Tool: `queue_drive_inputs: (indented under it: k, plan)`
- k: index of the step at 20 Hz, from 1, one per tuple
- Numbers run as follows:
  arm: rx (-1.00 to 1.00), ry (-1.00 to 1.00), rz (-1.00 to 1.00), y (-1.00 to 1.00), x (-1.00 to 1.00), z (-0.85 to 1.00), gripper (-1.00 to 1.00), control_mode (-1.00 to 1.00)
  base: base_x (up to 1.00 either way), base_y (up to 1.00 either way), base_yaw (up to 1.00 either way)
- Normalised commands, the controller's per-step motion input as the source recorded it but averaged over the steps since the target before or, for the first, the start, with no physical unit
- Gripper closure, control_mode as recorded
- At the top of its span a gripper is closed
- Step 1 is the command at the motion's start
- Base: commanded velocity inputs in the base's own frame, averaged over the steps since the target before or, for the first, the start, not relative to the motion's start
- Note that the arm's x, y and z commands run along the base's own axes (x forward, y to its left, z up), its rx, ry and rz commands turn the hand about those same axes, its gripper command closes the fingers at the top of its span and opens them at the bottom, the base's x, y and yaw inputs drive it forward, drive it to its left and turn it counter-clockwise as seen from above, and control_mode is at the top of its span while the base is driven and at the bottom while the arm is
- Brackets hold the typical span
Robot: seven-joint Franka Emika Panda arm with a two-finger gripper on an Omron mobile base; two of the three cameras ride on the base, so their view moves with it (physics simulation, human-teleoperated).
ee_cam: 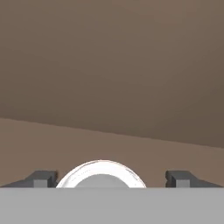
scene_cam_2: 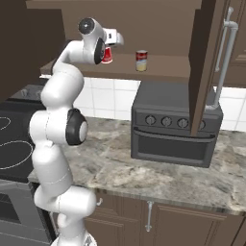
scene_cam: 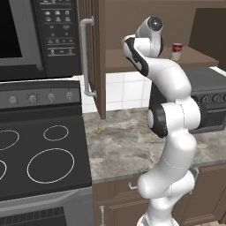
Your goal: Restock the canned food cabinet by taking the new fresh canned food from the counter and placing it in the cabinet. Then, take the old canned food from the cabinet and place it on the counter.
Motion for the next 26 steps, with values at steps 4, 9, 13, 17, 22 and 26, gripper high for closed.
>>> queue_drive_inputs:
  k: [4,9,13,17,22,26]
  plan:
    - [0.0,-0.1,-0.04,0.0,0.02,0.06,-1.0,-1.0,0.0,0.0,0.0]
    - [0.0,-0.14,-0.01,0.0,-0.48,0.46,-1.0,-1.0,0.0,0.0,0.0]
    - [0.0,-0.13,-0.02,-0.01,-0.72,0.59,-1.0,-1.0,0.0,0.0,0.0]
    - [0.05,0.0,-0.15,-0.26,-1.0,0.09,-1.0,-1.0,0.0,0.0,0.0]
    - [0.12,0.03,-0.2,-0.51,-1.0,-0.02,-1.0,-1.0,0.0,0.0,0.0]
    - [0.17,0.21,-0.3,-0.87,-0.96,-0.36,-1.0,-1.0,0.0,0.0,0.0]
